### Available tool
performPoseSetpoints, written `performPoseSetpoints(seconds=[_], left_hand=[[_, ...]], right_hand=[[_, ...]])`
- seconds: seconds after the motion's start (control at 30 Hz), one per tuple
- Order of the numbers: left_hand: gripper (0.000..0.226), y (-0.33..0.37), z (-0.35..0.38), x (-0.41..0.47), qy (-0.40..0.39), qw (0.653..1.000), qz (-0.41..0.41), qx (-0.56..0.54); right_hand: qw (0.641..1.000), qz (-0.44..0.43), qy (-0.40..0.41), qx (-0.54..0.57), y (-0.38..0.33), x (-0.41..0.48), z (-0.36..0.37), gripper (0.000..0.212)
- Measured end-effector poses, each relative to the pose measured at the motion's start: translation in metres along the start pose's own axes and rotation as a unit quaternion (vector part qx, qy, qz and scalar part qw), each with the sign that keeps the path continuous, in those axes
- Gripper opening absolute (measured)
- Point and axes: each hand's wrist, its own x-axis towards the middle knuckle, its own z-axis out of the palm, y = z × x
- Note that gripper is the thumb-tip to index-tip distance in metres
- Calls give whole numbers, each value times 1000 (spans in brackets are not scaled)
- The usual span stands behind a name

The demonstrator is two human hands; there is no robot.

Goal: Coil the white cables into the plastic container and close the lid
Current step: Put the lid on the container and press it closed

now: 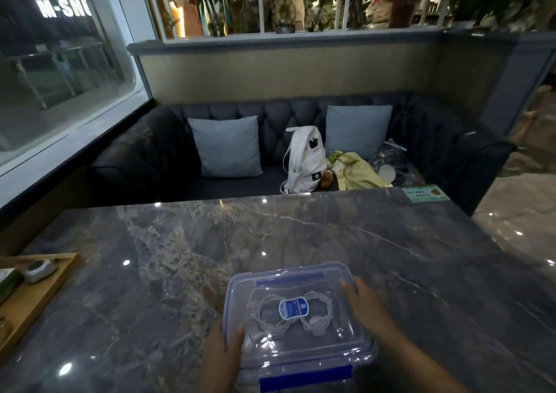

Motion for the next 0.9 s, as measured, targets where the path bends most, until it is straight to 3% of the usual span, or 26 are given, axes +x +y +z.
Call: performPoseSetpoints(seconds=[0.1, 0.27, 0.4, 0.57, 0.7, 0.9], left_hand=[[10, 4, -7, 0, 4, 999, 30, -22], [16, 12, 1, 9, -4, 997, 67, 32], [39, 9, 9, 7, 13, 997, 50, 60], [41, 6, 11, -4, 39, 995, 77, 58], [31, 7, 10, -1, 27, 998, 36, 39], [21, 13, 13, 1, 43, 996, 56, 51]], right_hand=[[1000, -2, 13, -24, 1, 0, 1, 20], [996, 9, -57, -64, 1, 13, -6, 36], [996, 7, -8, -83, 13, 13, 0, 39], [995, 8, -9, -101, 21, 12, 4, 38], [991, 8, -10, -133, 16, 17, 3, 48], [993, 18, -12, -114, 9, 24, 1, 38]])
